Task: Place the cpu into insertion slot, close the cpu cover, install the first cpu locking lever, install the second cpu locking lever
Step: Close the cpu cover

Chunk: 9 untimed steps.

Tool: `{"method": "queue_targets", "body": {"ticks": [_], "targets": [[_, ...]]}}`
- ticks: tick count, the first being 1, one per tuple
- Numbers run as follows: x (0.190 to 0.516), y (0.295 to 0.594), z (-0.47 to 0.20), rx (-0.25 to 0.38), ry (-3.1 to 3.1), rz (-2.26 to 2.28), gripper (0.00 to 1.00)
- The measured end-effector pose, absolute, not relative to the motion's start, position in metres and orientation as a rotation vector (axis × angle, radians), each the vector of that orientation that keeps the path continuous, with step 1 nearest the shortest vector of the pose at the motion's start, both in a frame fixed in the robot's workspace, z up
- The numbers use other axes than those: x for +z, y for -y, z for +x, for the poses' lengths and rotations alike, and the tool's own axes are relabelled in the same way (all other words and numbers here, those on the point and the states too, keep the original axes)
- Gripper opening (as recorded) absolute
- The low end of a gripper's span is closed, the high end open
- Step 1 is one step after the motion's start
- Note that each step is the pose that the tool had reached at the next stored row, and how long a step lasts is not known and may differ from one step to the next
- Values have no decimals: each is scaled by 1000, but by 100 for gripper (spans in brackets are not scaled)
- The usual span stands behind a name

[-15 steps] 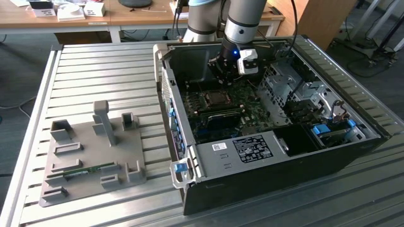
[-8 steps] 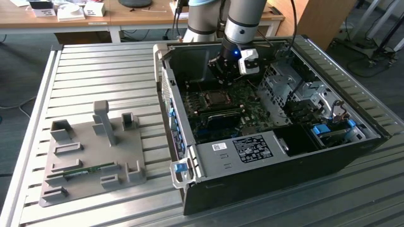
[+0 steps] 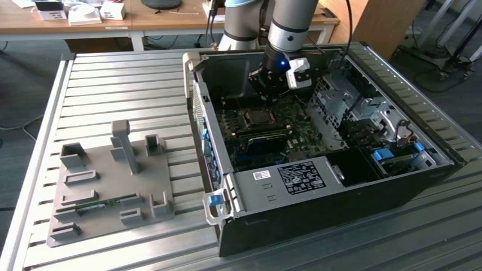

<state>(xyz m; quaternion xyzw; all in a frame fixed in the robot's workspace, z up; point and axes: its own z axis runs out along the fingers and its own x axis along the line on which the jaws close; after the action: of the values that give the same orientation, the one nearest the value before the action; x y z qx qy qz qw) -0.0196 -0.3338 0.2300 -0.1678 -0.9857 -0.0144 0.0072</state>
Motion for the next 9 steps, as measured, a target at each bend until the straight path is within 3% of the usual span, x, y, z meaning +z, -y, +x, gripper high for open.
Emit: {"method": "queue_targets", "body": {"ticks": [9], "targets": [[230, 334, -20, -45, 3105, -391, 11]]}}
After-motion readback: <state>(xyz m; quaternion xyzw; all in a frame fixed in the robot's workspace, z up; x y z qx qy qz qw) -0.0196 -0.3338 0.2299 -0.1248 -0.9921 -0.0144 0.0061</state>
